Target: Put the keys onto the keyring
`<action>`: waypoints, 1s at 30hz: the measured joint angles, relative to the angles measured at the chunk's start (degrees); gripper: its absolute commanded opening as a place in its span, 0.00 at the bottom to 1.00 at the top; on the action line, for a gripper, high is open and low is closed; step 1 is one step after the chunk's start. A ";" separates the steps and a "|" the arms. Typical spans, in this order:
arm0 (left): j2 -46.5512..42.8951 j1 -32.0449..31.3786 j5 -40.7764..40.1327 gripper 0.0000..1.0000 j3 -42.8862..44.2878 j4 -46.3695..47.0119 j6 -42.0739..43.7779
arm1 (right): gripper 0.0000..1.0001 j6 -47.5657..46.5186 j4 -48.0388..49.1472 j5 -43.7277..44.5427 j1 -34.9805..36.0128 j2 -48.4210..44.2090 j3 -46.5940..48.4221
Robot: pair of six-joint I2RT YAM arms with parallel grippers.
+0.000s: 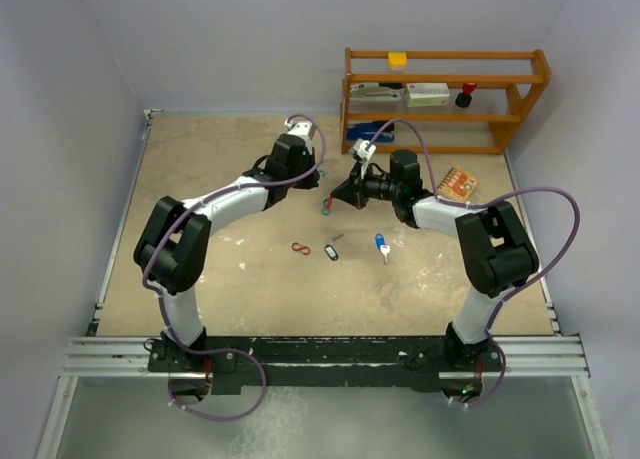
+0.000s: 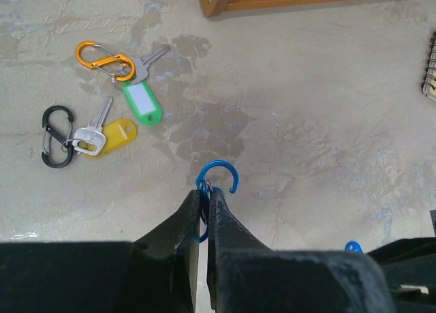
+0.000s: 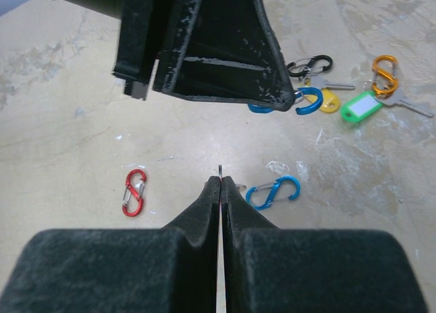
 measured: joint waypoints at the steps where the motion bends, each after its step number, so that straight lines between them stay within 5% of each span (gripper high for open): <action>1: 0.04 -0.13 0.17 0.00 0.24 -0.22 0.00 | 0.00 -0.28 -0.15 0.22 0.02 0.00 0.02; 30: 1.73 -3.30 2.10 0.00 4.04 -6.05 2.73 | 0.00 -1.66 -0.11 5.60 0.07 0.00 0.02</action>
